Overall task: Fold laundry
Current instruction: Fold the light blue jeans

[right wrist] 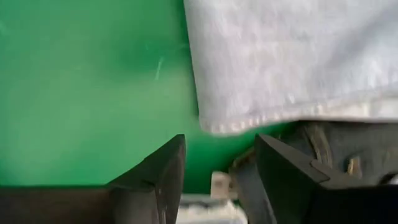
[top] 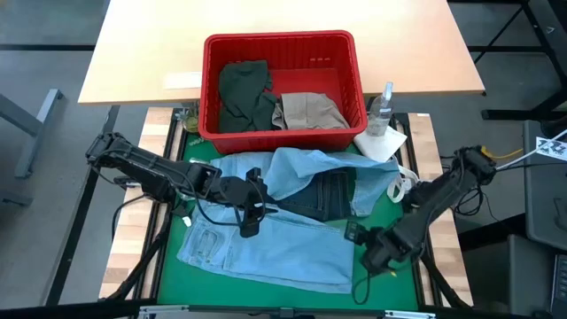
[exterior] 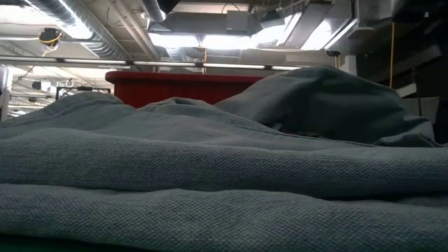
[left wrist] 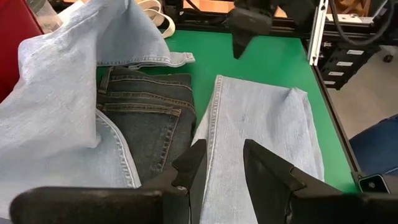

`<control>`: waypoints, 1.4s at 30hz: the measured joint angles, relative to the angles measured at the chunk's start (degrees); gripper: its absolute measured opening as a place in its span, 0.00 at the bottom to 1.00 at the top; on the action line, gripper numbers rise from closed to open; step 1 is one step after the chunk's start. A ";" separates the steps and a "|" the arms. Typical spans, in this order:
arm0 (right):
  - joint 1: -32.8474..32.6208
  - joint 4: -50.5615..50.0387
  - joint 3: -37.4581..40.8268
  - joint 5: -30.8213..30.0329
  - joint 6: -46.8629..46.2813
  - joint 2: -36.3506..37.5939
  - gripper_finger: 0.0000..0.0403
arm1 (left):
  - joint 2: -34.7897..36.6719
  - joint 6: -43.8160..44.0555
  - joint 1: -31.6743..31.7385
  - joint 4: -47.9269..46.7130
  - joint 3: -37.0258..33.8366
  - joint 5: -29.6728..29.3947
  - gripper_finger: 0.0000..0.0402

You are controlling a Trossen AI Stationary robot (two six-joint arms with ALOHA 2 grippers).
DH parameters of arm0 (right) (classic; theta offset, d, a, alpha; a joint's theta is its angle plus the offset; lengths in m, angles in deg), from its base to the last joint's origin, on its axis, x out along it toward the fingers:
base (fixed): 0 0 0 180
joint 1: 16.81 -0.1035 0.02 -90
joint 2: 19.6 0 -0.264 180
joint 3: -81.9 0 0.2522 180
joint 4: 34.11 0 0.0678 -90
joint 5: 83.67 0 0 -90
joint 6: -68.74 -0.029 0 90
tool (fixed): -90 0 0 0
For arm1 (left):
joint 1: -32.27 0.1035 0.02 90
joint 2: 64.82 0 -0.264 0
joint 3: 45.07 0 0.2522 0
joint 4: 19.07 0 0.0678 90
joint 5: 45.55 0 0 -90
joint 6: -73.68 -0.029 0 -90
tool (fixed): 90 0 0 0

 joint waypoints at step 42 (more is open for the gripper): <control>-6.00 16.02 1.07 -2.58 -0.10 -17.75 0.46 | 0.00 -0.05 -0.98 -0.09 0.00 0.16 0.25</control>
